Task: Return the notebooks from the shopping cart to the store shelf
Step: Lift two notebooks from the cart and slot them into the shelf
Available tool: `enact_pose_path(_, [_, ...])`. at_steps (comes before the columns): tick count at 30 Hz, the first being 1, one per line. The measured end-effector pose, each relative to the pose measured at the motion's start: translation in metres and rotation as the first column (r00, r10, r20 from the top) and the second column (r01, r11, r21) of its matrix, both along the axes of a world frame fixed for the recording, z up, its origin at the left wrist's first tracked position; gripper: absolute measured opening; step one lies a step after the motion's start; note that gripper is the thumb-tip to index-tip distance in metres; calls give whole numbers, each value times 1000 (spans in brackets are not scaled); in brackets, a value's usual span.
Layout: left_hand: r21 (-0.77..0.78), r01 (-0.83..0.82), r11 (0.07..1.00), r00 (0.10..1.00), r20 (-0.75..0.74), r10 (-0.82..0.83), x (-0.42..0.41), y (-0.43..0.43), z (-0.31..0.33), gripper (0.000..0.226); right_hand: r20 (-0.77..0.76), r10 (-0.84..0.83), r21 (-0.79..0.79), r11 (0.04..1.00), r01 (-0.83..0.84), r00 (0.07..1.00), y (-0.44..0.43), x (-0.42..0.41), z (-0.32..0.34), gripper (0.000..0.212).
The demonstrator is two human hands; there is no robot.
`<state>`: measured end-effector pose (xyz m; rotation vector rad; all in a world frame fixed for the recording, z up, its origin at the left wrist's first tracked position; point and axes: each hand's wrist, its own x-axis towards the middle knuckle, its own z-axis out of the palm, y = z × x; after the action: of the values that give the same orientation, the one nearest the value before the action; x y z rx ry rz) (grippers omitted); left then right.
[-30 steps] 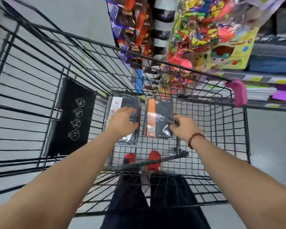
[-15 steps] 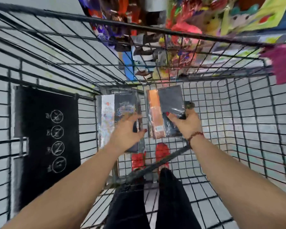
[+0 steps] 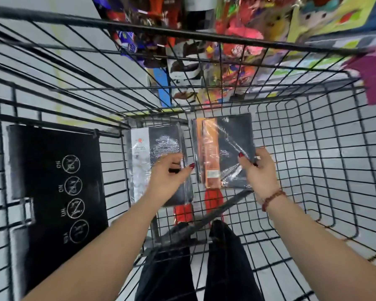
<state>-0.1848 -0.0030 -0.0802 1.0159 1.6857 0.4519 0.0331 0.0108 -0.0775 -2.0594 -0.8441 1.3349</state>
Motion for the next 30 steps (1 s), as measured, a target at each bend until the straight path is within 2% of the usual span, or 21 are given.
enact_pose_path(4, [-165, -218, 962, 956, 162, 244, 11, 0, 7, 41, -178, -75, -52, 996, 66, 981, -8, -31, 9, 13])
enact_pose_path(6, [-200, -276, 940, 941, 144, 307, 16, 0, 7, 55, -262, -56, -49, 998, 45, 964, -11, -49, 12, 15])
enact_pose_path(8, [-128, -374, 919, 920, 73, 384, 18, -2, 5, 42, -289, 0, -15, 1000, -4, 957, -12, -61, 11, 16])
enact_pose_path(10, [10, -457, 889, 889, 24, 457, 15, -4, -2, 25, -258, 91, 11, 996, -91, 962, -7, -64, 10, 15])
enact_pose_path(13, [95, -517, 851, 852, -40, 522, 8, -8, -15, 35, -180, 199, 59, 980, -191, 963, 3, -54, 4, 16])
enact_pose_path(16, [146, -546, 825, 821, -103, 561, -1, -10, -23, 33, -9, 22, 108, 994, -21, 1000, 14, -31, -9, 11])
enact_pose_path(18, [158, -550, 820, 811, -133, 570, -9, -14, -28, 34, 173, -83, 112, 992, 64, 981, 18, -14, -25, 23])
enact_pose_path(19, [161, -545, 823, 811, -150, 566, -13, -17, -29, 34, 257, -72, 84, 995, 52, 964, 20, -7, -33, 33])
enact_pose_path(21, [166, -508, 846, 822, -202, 533, -22, -22, -34, 34, 327, 40, -36, 999, -30, 944, 21, 0, -44, 60])
enact_pose_path(24, [125, -481, 868, 846, -194, 497, -32, -25, -39, 35, 293, 216, -209, 965, -158, 931, 17, 0, -56, 90])
enact_pose_path(27, [93, -465, 880, 861, -181, 475, -33, -23, -38, 29, 261, 233, -251, 953, -167, 937, 11, -5, -63, 107])
enact_pose_path(30, [142, -424, 894, 872, -202, 446, -30, -21, -34, 29, 229, 219, -248, 955, -161, 948, 4, -4, -71, 101])
